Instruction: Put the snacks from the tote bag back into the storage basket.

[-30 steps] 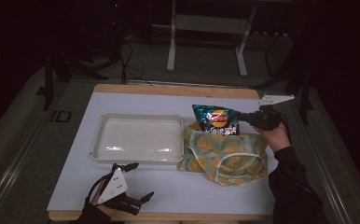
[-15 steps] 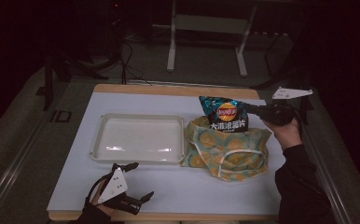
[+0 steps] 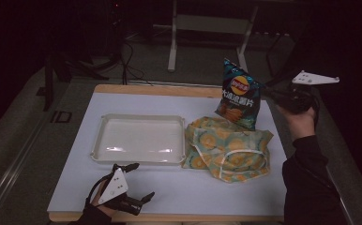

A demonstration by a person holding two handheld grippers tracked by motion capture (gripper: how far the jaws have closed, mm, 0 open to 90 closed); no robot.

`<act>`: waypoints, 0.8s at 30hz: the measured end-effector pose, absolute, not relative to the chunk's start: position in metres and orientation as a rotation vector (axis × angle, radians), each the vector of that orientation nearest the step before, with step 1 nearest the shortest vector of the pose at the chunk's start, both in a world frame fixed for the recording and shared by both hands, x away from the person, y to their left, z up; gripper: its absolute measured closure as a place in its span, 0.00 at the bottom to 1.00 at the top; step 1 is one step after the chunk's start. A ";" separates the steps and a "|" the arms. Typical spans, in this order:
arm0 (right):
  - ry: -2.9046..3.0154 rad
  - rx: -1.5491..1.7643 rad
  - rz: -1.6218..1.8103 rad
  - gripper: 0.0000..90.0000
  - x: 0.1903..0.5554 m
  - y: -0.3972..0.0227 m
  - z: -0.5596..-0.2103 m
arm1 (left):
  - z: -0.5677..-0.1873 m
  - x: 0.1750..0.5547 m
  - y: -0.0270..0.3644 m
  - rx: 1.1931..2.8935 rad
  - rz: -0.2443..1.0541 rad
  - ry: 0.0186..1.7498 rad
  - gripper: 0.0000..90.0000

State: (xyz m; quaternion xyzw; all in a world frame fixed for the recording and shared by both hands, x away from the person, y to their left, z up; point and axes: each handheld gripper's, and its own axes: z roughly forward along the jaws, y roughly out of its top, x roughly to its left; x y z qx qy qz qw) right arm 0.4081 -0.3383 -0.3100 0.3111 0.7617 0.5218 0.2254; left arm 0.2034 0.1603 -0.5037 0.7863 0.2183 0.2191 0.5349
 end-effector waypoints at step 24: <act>2.120 0.651 1.560 1.00 0.395 -0.261 -0.253 | -0.503 0.202 0.160 1.866 0.521 0.514 0.00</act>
